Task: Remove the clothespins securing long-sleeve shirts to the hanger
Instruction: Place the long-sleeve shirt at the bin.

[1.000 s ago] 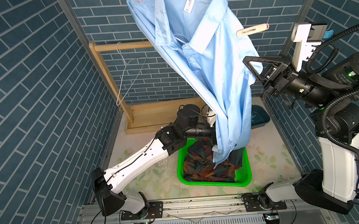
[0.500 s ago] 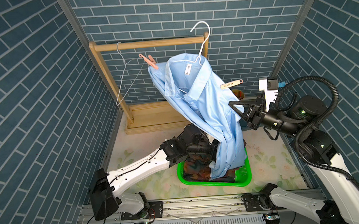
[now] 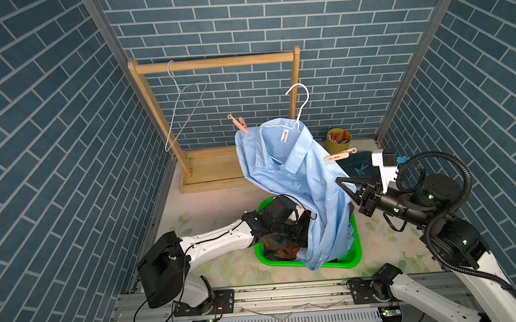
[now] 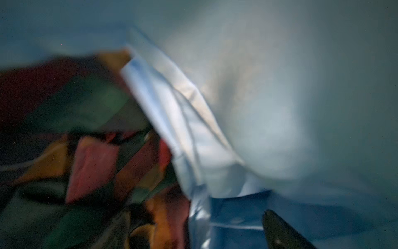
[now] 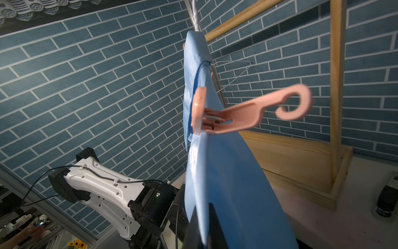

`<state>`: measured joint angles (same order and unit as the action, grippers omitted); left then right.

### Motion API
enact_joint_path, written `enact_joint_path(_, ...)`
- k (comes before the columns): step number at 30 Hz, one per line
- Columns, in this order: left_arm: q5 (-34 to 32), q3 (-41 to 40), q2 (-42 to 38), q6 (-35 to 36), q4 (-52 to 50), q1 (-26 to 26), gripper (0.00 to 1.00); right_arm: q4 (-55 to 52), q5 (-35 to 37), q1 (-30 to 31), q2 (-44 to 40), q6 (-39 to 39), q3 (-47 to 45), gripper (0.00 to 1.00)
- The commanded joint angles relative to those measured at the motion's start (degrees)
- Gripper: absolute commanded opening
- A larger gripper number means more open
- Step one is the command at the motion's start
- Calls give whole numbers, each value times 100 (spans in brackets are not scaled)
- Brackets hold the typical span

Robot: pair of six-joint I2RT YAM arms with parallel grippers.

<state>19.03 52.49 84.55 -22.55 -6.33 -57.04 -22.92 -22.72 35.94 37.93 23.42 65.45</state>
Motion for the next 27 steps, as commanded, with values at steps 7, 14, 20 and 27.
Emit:
enact_joint_path(7,-211,-220,-612,108,-506,233,100,-1059,1072,18,-1337,-262,-806,0)
enact_joint_path(14,-116,197,-1241,963,-2181,229,100,-1488,1415,15,-1731,-265,-1008,0)
enact_joint_path(20,-230,27,-1775,982,-2745,238,100,-1613,1441,20,-1729,-380,-1004,0)
enact_joint_path(27,-342,716,-2089,1401,-3126,-1100,100,-1347,1410,18,-1590,-465,-1070,0)
